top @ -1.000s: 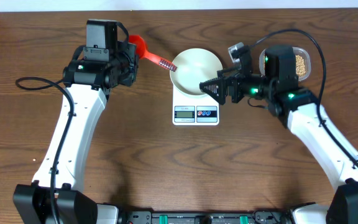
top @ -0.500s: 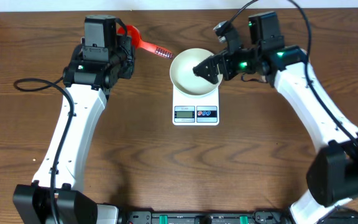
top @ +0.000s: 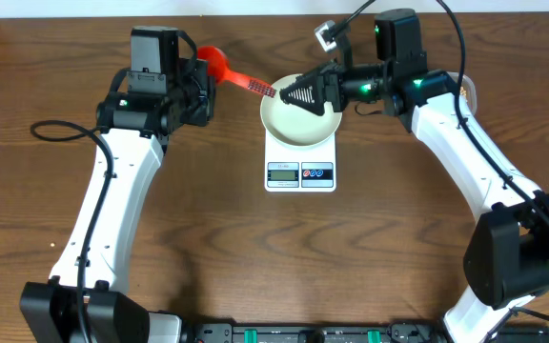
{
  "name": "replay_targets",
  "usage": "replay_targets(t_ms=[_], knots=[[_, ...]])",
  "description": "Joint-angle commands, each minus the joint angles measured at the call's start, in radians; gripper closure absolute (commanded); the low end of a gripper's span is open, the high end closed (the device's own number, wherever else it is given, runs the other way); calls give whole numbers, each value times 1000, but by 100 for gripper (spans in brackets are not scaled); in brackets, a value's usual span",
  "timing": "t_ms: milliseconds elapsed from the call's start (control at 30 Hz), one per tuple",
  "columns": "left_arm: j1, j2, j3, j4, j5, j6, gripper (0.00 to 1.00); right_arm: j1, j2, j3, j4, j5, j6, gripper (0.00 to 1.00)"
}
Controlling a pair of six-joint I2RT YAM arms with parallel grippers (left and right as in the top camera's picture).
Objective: Scoop item into bowl and weigh 50g on scale
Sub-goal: 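Reach right gripper to the scoop handle above the bowl and grasp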
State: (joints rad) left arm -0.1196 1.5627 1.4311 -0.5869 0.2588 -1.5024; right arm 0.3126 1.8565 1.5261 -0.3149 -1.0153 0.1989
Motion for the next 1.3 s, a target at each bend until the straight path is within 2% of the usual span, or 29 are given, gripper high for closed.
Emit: replay_targets(t_ms=[0, 67, 233, 433, 667, 1067, 1267], knots=[[0, 8, -3, 1, 79, -68, 93, 26, -7, 17, 49, -54, 129, 26], [0, 8, -3, 1, 90, -75, 93, 40, -7, 17, 85, -49, 176, 31], [0, 8, -3, 1, 109, -121, 93, 72, -7, 17, 164, -29, 280, 55], [0, 8, -3, 2, 176, -160, 93, 134, -7, 17, 176, 76, 354, 60], [0, 8, -3, -51, 180, -159, 93, 166, -7, 17, 181, 176, 418, 72], [0, 8, -3, -79, 180, -156, 93, 148, -7, 17, 245, 171, 544, 84], [0, 8, -3, -79, 180, -156, 93, 148, -7, 17, 244, 167, 572, 85]])
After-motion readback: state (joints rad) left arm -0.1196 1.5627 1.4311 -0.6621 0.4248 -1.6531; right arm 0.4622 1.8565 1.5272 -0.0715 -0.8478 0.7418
